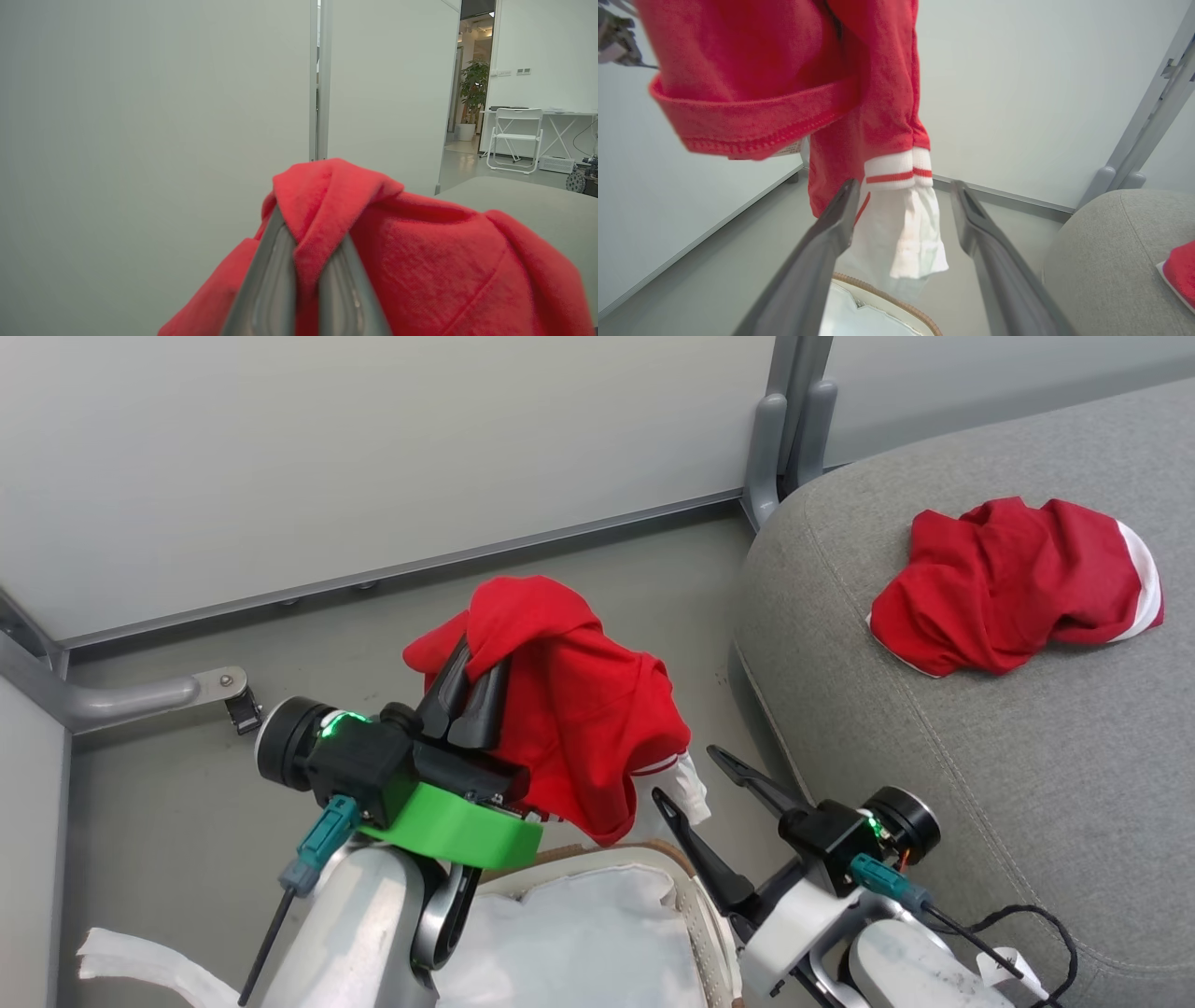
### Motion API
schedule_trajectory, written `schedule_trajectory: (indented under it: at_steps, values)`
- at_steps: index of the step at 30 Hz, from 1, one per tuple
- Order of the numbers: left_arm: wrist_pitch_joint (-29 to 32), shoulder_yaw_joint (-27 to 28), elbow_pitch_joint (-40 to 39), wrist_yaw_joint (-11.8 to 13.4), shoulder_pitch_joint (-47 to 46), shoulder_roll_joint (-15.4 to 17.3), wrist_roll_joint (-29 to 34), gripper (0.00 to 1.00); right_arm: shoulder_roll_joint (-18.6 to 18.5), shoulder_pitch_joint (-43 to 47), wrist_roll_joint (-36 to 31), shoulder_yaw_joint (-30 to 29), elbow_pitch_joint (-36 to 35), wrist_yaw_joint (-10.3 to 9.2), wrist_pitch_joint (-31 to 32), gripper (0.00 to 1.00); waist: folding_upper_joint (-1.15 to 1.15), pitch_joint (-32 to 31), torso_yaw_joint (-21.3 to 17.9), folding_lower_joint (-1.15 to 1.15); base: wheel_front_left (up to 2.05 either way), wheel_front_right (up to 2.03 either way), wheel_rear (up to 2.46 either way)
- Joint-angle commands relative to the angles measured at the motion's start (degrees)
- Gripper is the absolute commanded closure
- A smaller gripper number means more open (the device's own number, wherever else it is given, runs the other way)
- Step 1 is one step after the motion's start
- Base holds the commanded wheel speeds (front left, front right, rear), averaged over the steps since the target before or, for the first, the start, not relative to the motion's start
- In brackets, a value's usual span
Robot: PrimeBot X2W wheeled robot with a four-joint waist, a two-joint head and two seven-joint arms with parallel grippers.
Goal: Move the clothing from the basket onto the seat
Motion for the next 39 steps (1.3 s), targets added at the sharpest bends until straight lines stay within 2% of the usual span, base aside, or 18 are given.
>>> schedule_trajectory:
  at_steps: [1, 9, 15, 16, 17, 23, 24, 25, 26, 32, 39]
  values:
    - [-0.2, -0.2, 0.0, -0.2, 0.9, 0.0, -0.2, 1.0, -0.8, -1.0, 0.3, 0.6, -0.2, -0.08, -0.1, 0.0, 0.08, -0.1, 0.2, 0.0, 0.0, 0.0, 0.0]
    - [-0.2, -2.9, 0.3, -0.2, 1.5, 0.0, -1.5, 1.0, -2.3, -7.7, -1.3, 3.6, 0.7, -0.07, -0.1, 0.0, 0.08, -0.4, 0.9, 0.0, 0.0, 0.0, 0.0]
    - [-0.2, -5.8, 0.4, -0.2, 1.0, 0.0, -2.7, 1.0, -0.2, -11.5, -0.6, 6.3, 3.2, -0.07, -0.1, 0.0, 0.08, -0.4, 2.1, 0.0, 0.0, 0.0, 0.0]
    - [-0.2, -6.2, 0.6, -0.2, 1.0, 0.0, -2.9, 1.0, 0.5, -11.7, 0.3, 6.3, 3.5, -0.08, -0.1, 0.57, 0.08, -0.3, 2.4, 0.0, 0.0, 0.0, 0.0]
    - [-0.2, -6.5, 0.7, -0.2, 1.1, 0.0, -3.0, 1.0, 0.9, -11.7, 0.8, 5.9, 3.5, -0.08, -0.1, 0.99, 0.08, -0.3, 2.6, 0.0, 0.0, 0.0, 0.0]
    - [-0.2, -6.5, 1.6, 0.3, 1.8, 0.0, -2.6, 1.0, 2.1, -9.5, 2.6, 5.0, 3.6, -0.08, -0.1, 1.0, 0.08, -0.1, 3.1, 0.0, 0.0, 0.0, 0.0]
    - [-0.2, -6.2, 1.8, 0.4, 1.9, 0.0, -2.4, 0.69, 2.0, -9.2, 2.6, 4.9, 3.4, -0.08, -0.1, 1.0, 0.08, -0.1, 2.8, 0.0, 0.0, 0.0, 0.0]
    - [-0.2, -5.9, 1.9, 0.6, 1.9, 0.0, -2.3, 0.51, 1.9, -9.0, 2.7, 4.8, 3.4, -0.08, -0.1, 1.0, 0.08, -0.1, 2.5, 0.0, 0.0, 0.0, 0.0]
    - [-0.2, -5.6, 1.9, 0.8, 2.0, 0.0, -2.0, 0.0, 1.8, -8.7, 2.9, 4.4, 3.2, -0.08, -0.1, 1.0, 0.08, -0.1, 2.1, 0.0, 0.0, 0.0, 0.0]
    - [-0.1, -4.2, 2.8, 1.1, 2.8, 0.0, -1.2, 0.0, 1.5, -7.2, 3.5, 1.7, 2.4, -0.07, -0.1, 1.0, 0.08, 0.5, -2.9, 0.0, 0.0, 0.0, 0.0]
    - [-0.1, -3.0, 4.0, 0.8, 2.2, 0.1, -0.1, 0.0, 0.9, -5.3, 4.1, -1.8, 1.4, -0.08, -0.1, 1.0, 0.08, 2.8, -13.4, 0.0, 0.0, 0.0, 0.0]
